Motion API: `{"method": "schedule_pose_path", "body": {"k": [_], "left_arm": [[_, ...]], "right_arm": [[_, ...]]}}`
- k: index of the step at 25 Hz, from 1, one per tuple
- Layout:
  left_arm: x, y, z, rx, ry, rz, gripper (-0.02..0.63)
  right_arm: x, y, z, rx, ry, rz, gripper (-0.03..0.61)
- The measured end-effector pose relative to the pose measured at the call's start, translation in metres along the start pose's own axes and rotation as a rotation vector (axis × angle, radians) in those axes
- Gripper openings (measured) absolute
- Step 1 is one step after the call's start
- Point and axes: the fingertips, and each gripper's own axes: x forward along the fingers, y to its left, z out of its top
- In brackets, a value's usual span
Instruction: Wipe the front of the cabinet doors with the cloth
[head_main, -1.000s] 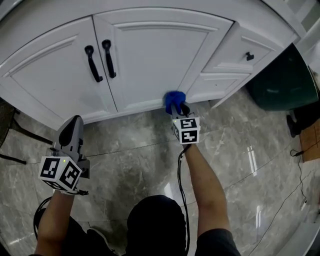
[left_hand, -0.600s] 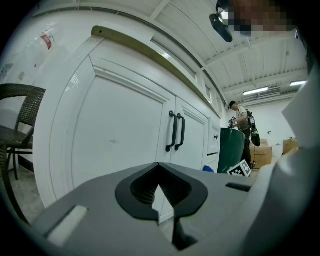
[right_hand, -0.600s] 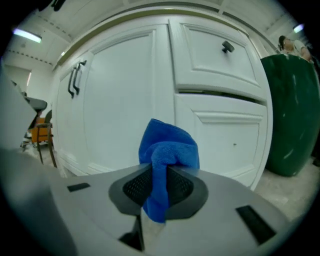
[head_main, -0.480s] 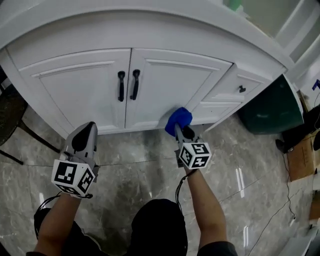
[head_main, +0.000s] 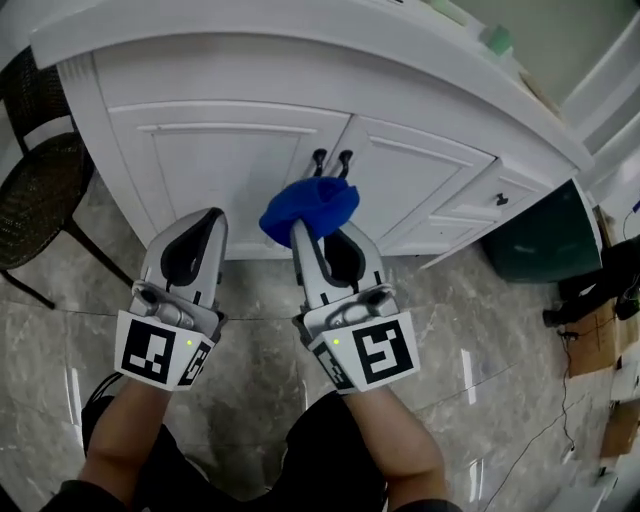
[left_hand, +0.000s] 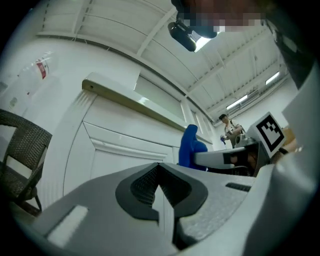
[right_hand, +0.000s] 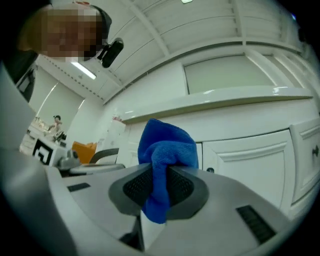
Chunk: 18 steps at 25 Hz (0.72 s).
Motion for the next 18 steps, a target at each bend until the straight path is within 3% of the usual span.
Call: {"method": "schedule_pose_path", "body": {"k": [3,8,11,18], "left_arm": [[-0.011,0.011,0.005,-0.048,-0.001,0.01,0.0],[-0.023,0.035,-0.006,-0.088,0.033,0.052,0.0],[-0.027,0.04,-0.016,-0.092,0.057,0.059,0.0],[-0.025,0.027,-0.02,-0.094,0.079,0.04,0.0]], "right_arm": [[0.009,0.024,0.011,0.063,-0.037,-0.055,0.051],[0.017,0.073,-0.024,-0.03,0.001,0.05,0.051],[0.016,0.079,-0.042,-0.046,0.049,0.067,0.052],[0.006,0.079,-0.04,-0.02,0.019,0.064,0.052]]}}
